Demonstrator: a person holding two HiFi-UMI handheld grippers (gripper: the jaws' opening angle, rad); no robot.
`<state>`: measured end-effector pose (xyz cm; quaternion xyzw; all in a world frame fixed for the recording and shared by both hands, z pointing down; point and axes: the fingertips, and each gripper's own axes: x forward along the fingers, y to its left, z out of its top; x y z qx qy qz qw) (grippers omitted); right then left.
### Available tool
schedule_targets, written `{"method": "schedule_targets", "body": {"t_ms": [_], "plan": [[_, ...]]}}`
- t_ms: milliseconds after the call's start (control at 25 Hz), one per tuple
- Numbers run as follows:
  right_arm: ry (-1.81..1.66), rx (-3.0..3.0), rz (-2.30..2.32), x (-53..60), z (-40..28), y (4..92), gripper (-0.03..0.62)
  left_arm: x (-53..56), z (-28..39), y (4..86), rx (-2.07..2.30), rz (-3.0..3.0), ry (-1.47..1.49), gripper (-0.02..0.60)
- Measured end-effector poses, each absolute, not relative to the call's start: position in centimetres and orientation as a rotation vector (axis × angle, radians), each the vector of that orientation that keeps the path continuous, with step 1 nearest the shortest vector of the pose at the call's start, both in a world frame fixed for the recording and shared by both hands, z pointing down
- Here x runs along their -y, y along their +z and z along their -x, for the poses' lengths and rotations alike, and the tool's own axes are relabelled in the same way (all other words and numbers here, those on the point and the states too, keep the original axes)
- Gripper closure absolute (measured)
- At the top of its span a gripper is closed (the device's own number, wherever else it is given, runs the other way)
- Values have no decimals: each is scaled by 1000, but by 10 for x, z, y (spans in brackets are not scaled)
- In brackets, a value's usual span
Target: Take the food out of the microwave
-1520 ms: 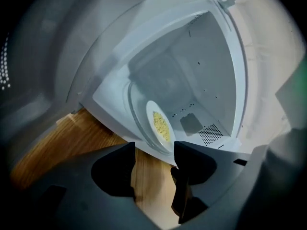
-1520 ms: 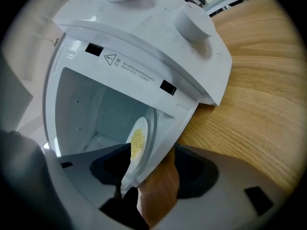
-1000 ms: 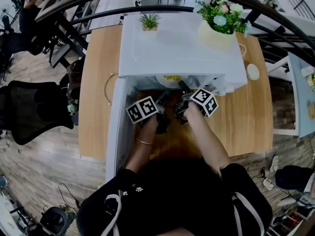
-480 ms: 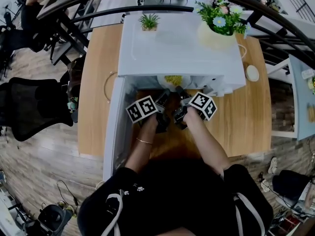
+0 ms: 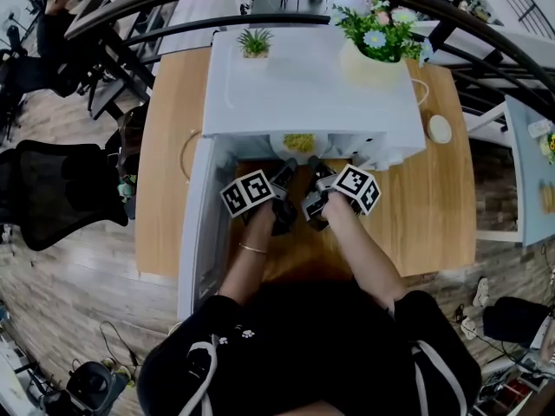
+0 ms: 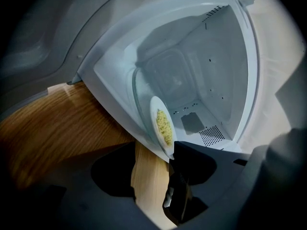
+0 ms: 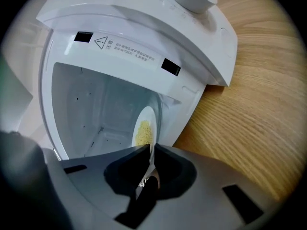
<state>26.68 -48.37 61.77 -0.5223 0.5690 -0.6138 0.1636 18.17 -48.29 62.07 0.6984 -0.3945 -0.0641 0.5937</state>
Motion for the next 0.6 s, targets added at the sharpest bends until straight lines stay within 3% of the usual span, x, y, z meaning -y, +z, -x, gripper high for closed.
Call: {"method": "schedule_targets", "body": {"t_ms": [520, 600], "plan": [[-1770, -1559, 1360, 462, -276, 610, 577, 478, -188, 621, 901, -1620, -157, 357], [-1772, -1558, 1346, 458, -276, 610, 577, 478, -188, 619, 901, -1625, -173, 436]]}}
